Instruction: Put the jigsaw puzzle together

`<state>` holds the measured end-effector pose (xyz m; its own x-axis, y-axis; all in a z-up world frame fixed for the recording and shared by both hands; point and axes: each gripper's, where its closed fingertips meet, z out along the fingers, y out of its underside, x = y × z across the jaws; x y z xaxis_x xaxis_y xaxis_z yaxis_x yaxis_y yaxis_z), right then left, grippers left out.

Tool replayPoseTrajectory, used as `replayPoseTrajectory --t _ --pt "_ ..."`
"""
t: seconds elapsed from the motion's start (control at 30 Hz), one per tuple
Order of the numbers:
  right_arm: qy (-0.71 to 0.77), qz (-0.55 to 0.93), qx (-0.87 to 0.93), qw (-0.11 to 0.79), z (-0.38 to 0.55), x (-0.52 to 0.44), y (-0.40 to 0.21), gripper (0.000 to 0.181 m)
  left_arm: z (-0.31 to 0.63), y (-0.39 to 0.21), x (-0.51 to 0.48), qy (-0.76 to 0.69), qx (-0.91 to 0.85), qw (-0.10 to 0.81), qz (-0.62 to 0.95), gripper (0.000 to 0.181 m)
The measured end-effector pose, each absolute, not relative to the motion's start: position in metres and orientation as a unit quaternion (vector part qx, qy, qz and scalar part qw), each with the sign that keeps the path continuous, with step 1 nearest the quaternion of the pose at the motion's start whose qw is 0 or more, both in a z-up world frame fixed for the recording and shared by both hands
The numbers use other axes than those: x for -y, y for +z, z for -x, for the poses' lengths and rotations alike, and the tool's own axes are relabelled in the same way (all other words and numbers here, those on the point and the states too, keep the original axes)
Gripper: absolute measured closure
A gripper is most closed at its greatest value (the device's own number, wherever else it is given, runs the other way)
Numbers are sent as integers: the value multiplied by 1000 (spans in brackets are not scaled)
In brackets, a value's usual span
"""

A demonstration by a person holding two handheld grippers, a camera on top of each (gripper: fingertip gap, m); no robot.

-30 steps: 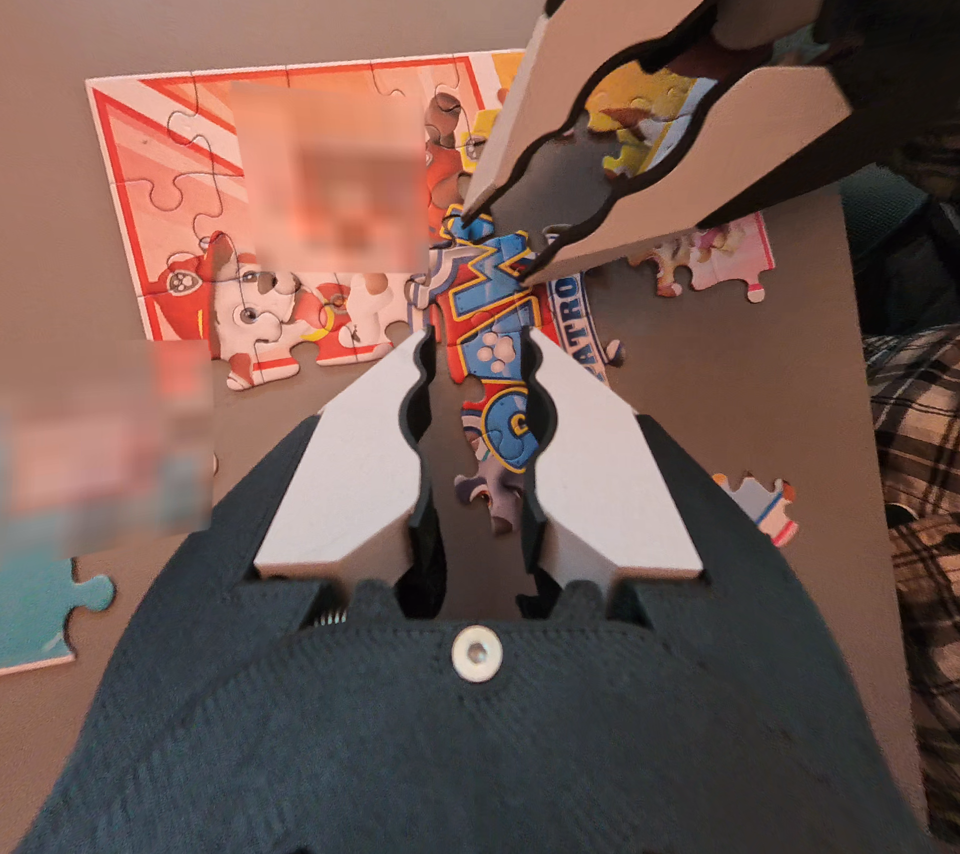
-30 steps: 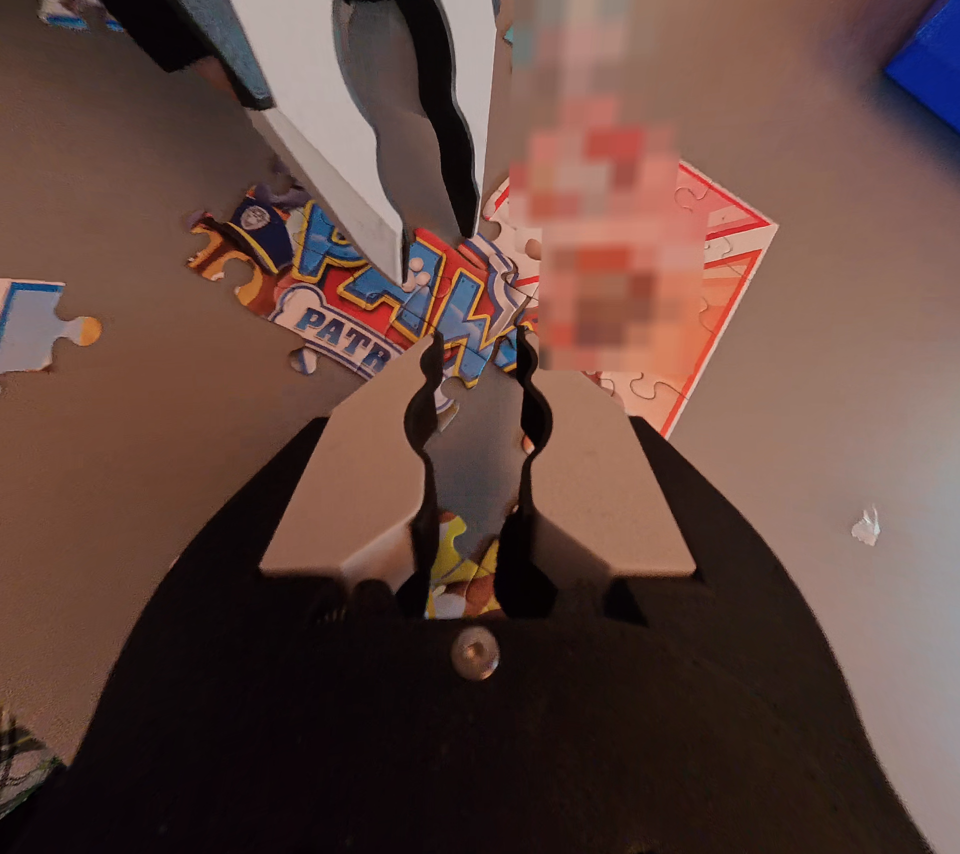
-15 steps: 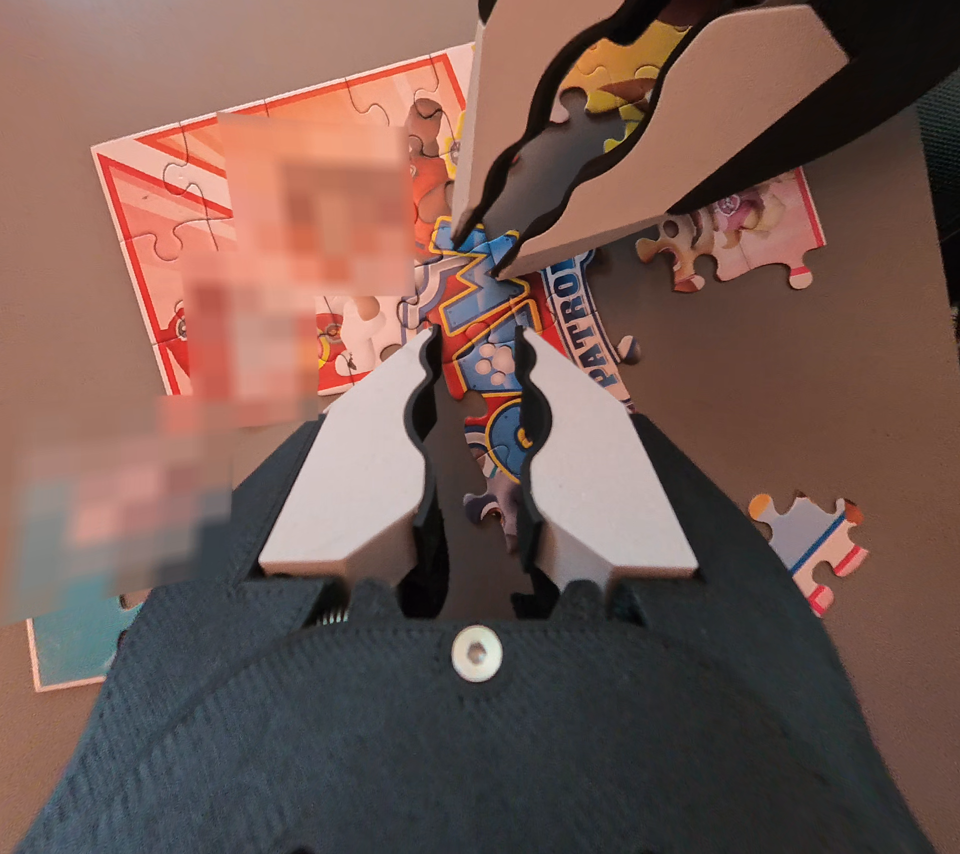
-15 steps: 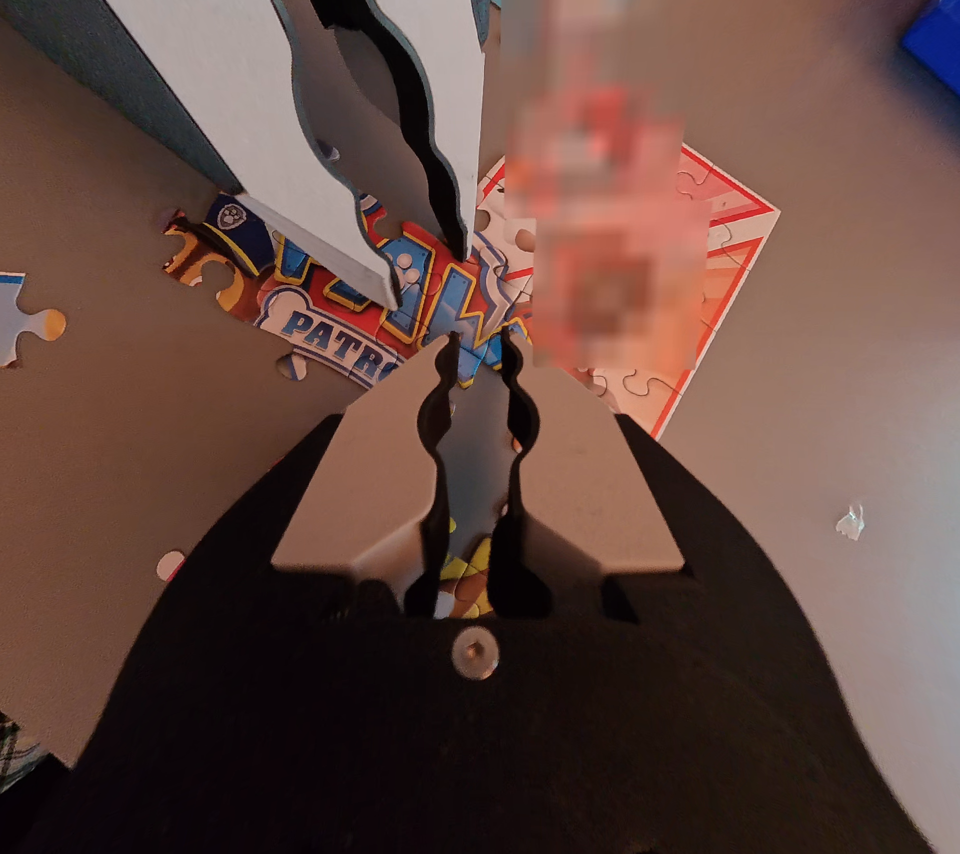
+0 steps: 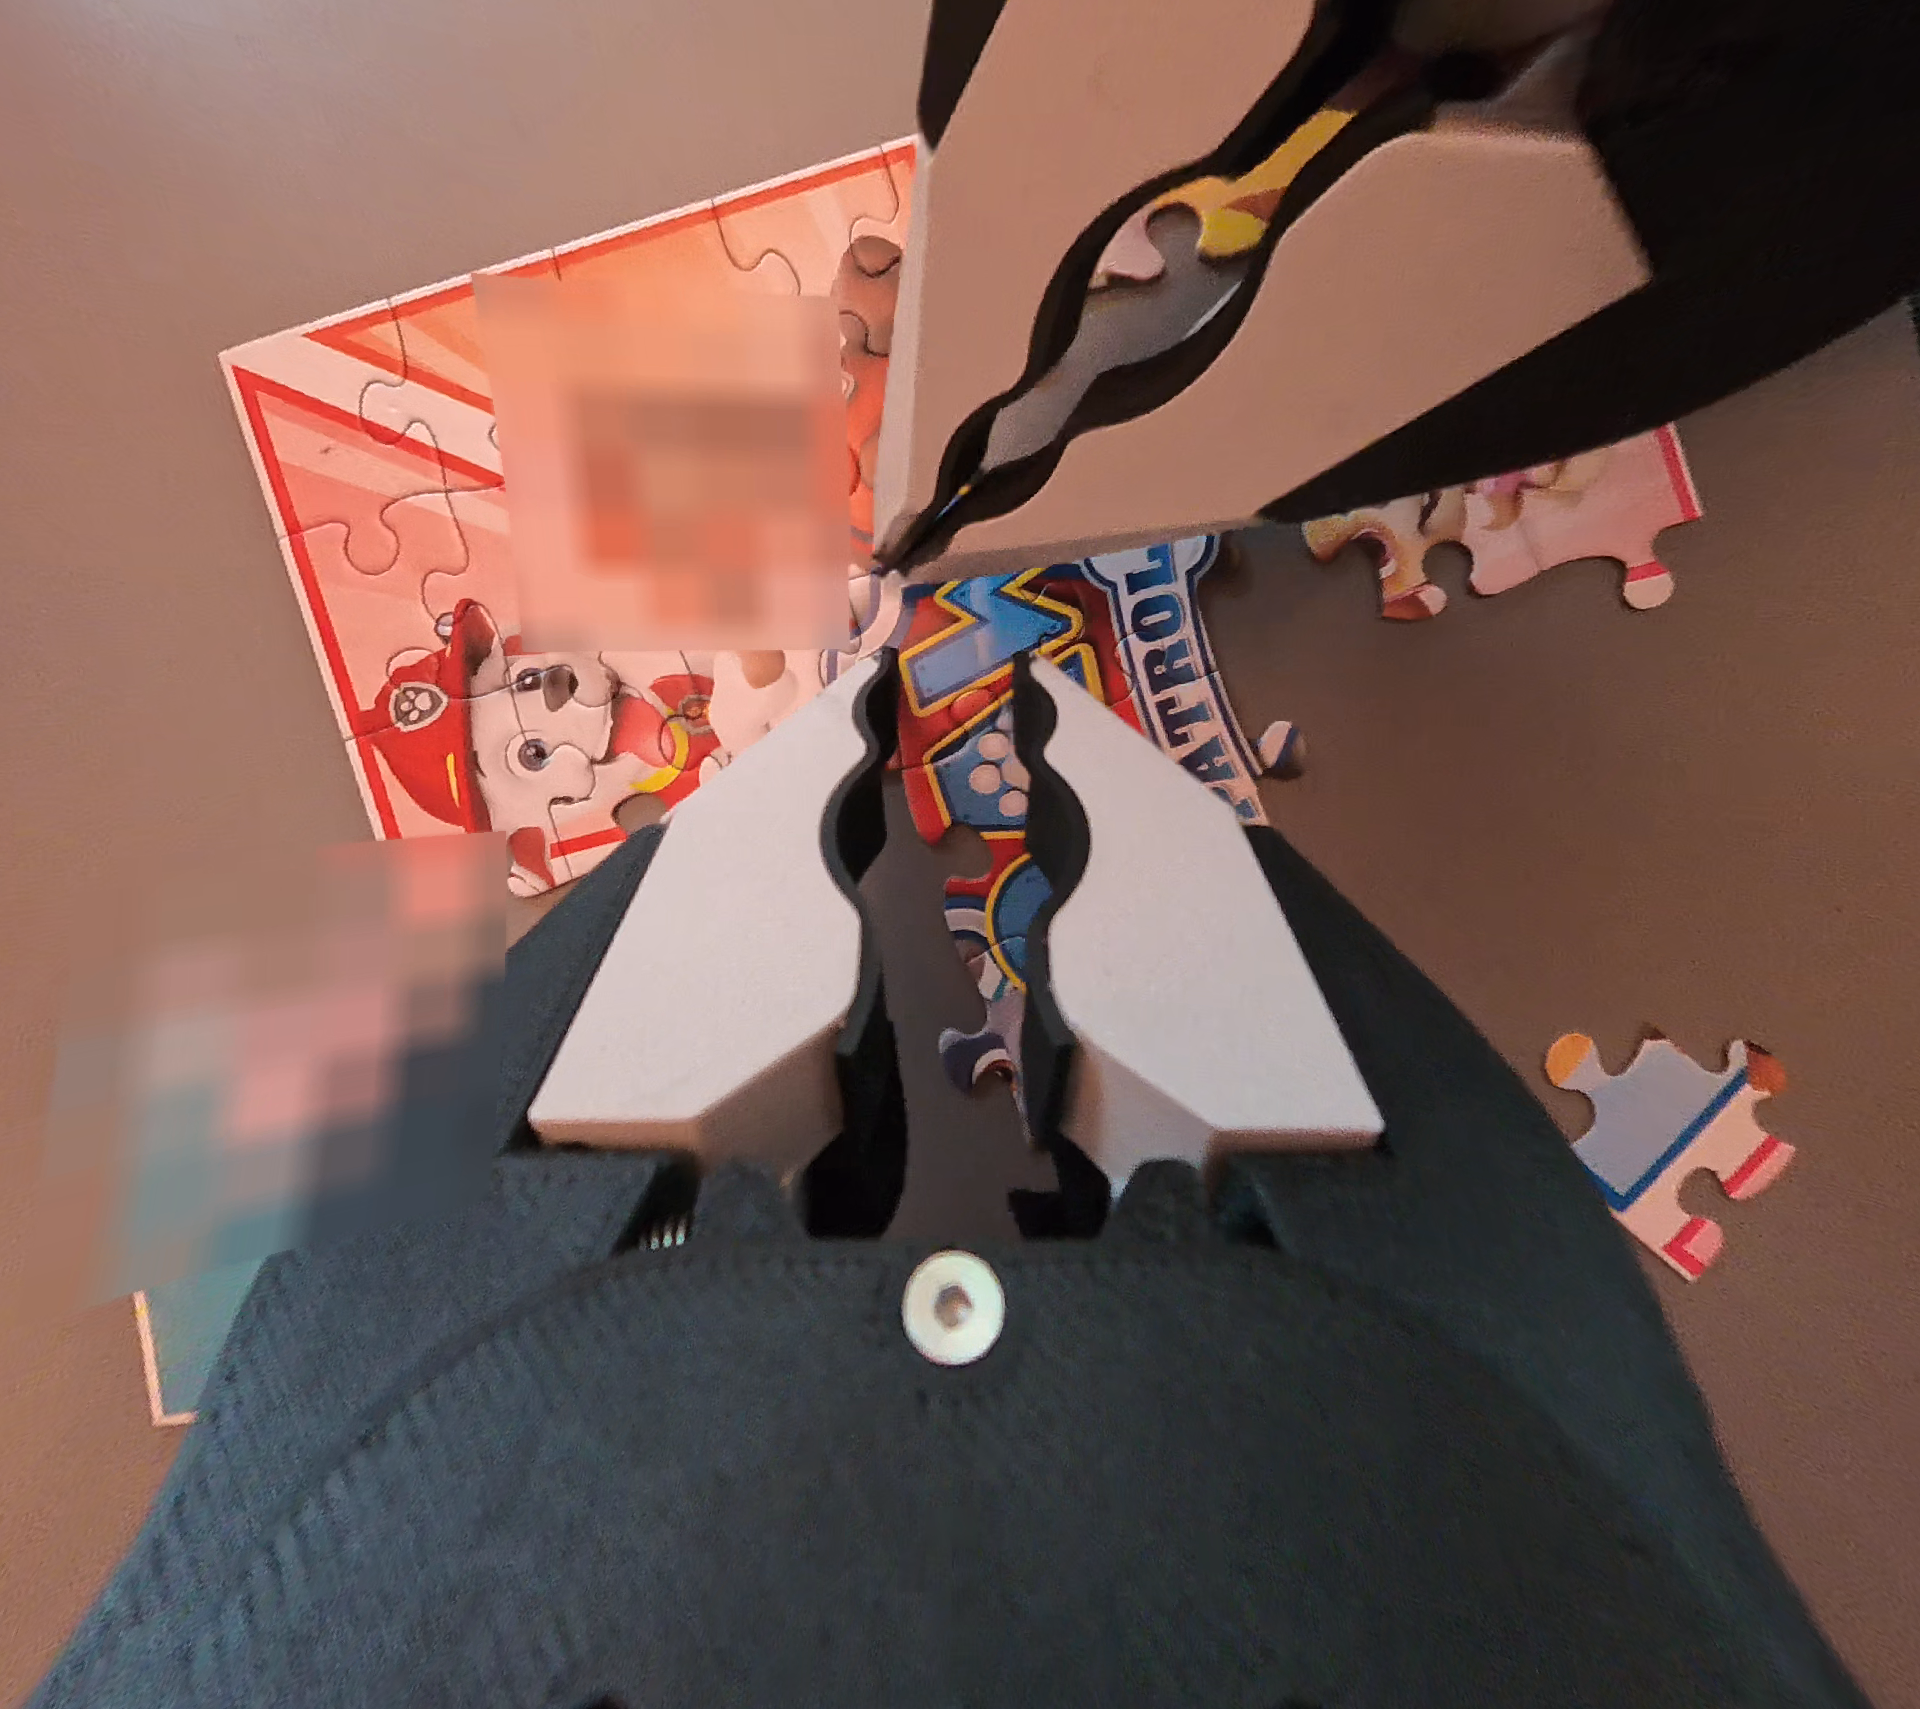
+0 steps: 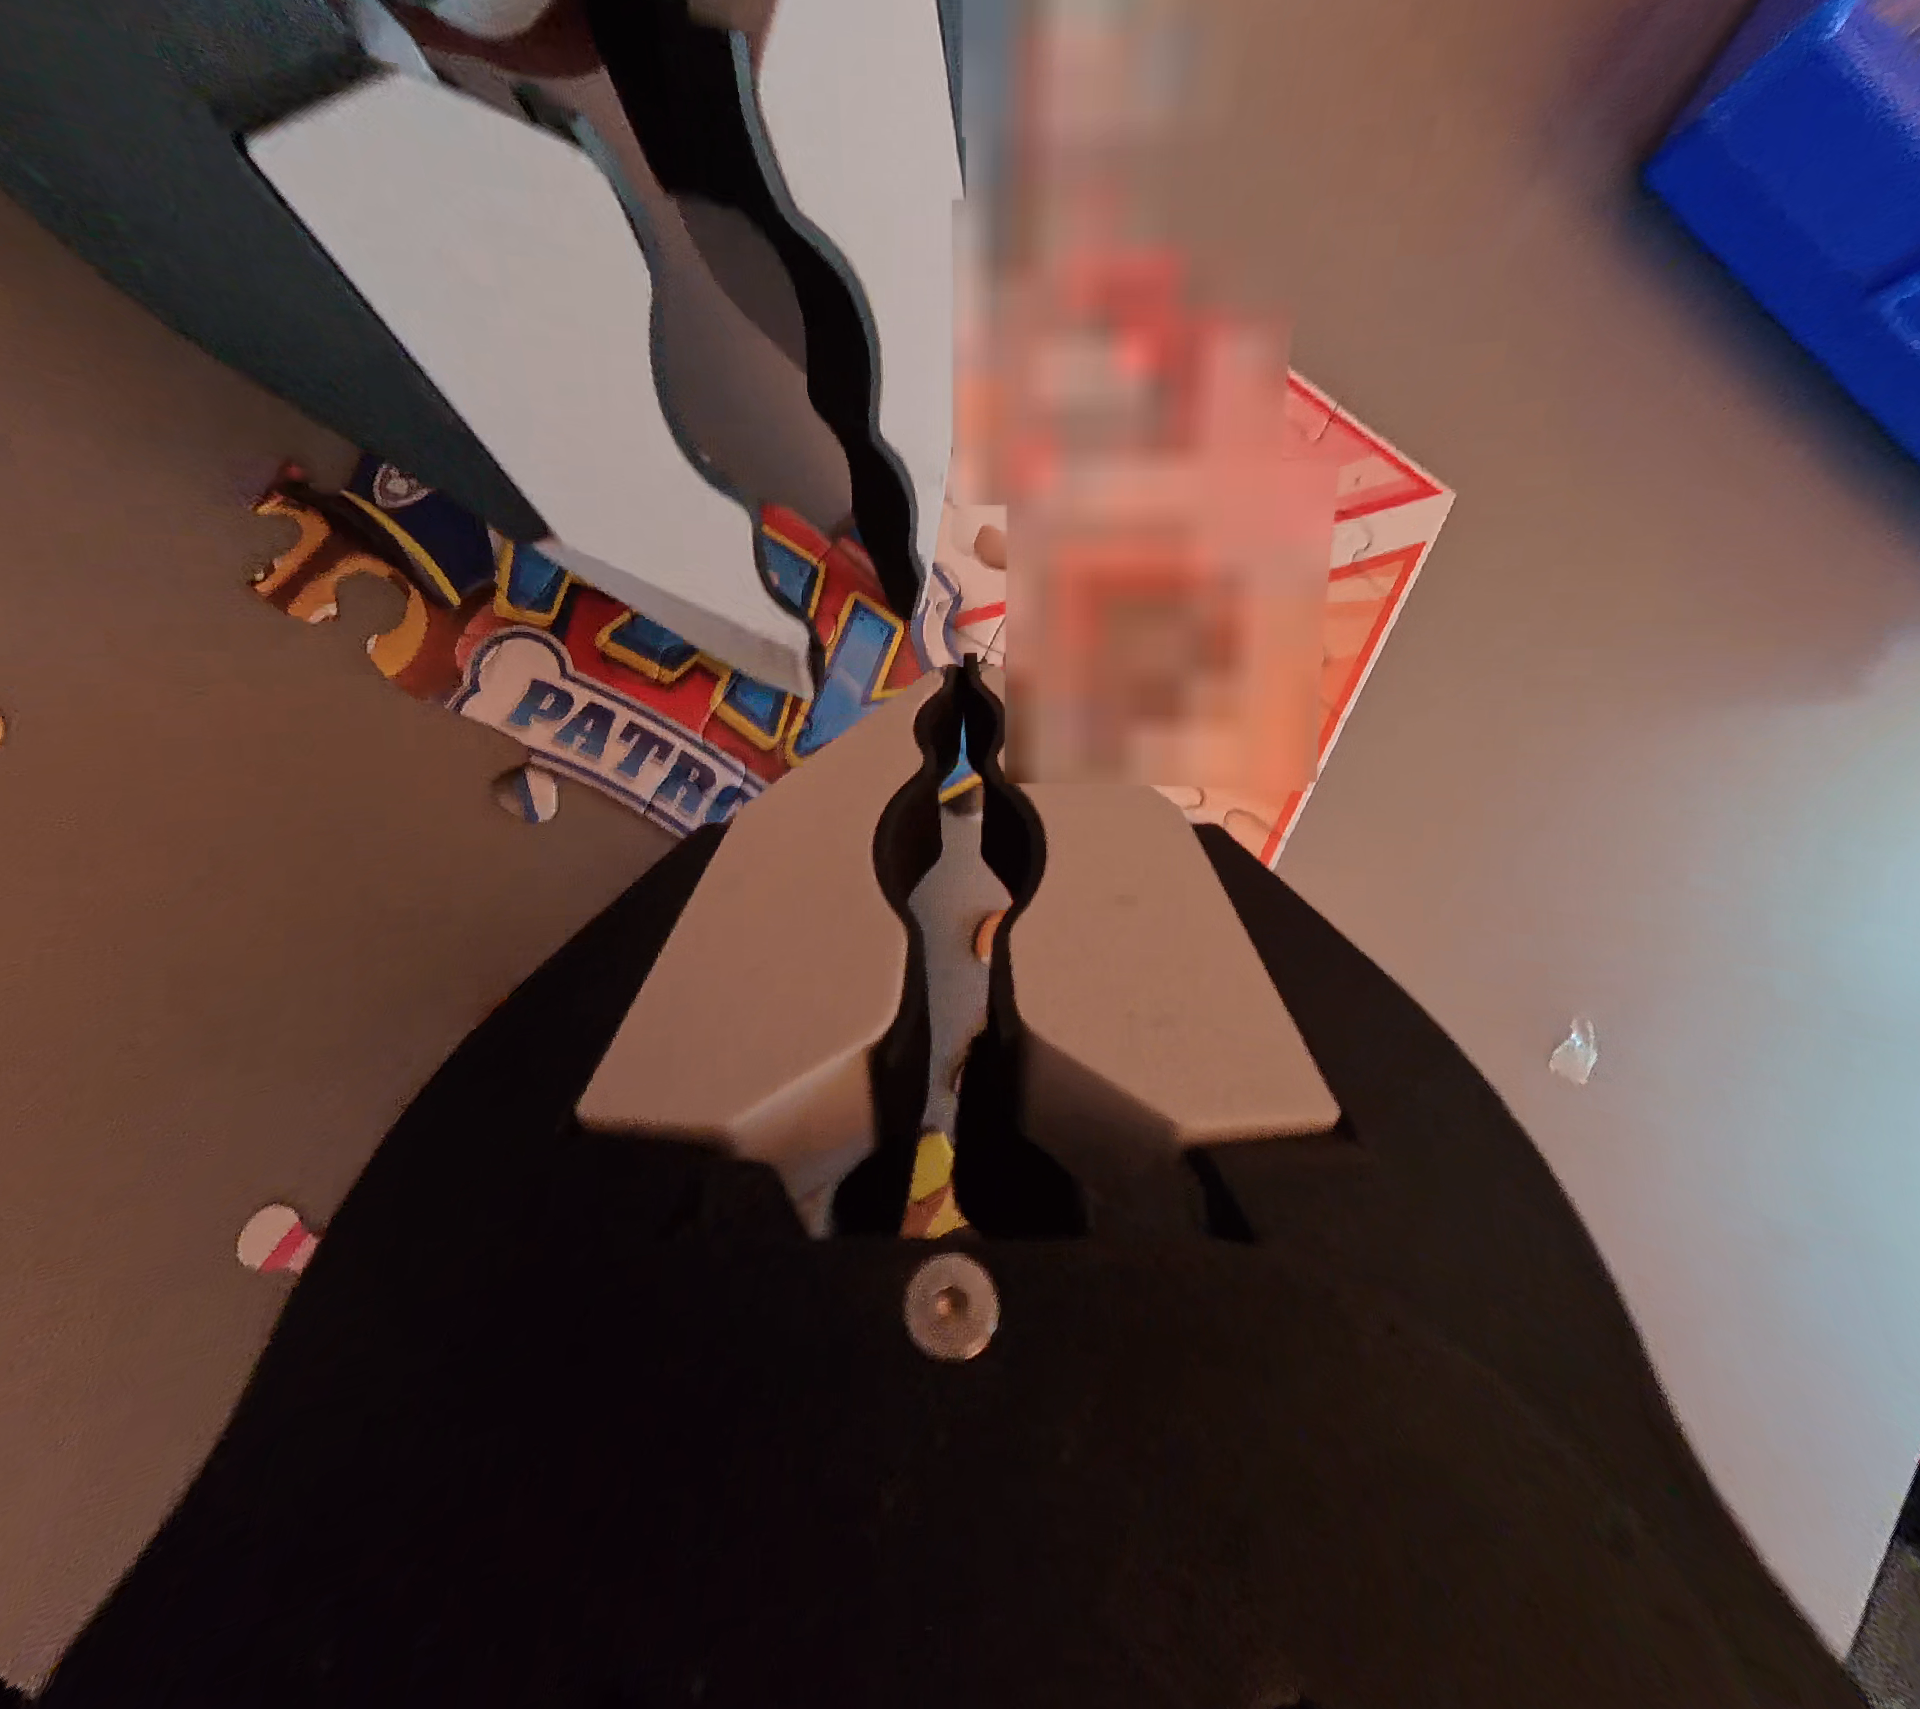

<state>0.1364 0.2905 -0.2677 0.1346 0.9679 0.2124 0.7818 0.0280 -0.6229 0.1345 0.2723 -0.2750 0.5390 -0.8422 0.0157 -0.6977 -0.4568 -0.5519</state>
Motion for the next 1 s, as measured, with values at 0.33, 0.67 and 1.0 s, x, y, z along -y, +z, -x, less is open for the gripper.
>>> replayPoseTrajectory --t 0.33,0.67,1.0 --pt "131 704 611 337 -181 -317 -244 175 -121 -262 -256 -129 -456 245 846 152" --pt "152 726 598 302 -231 -286 -260 146 -69 -262 -217 -79 -419 232 874 148" --pt "184 659 643 343 -134 -287 -229 126 23 -260 -181 -24 -298 261 918 147"
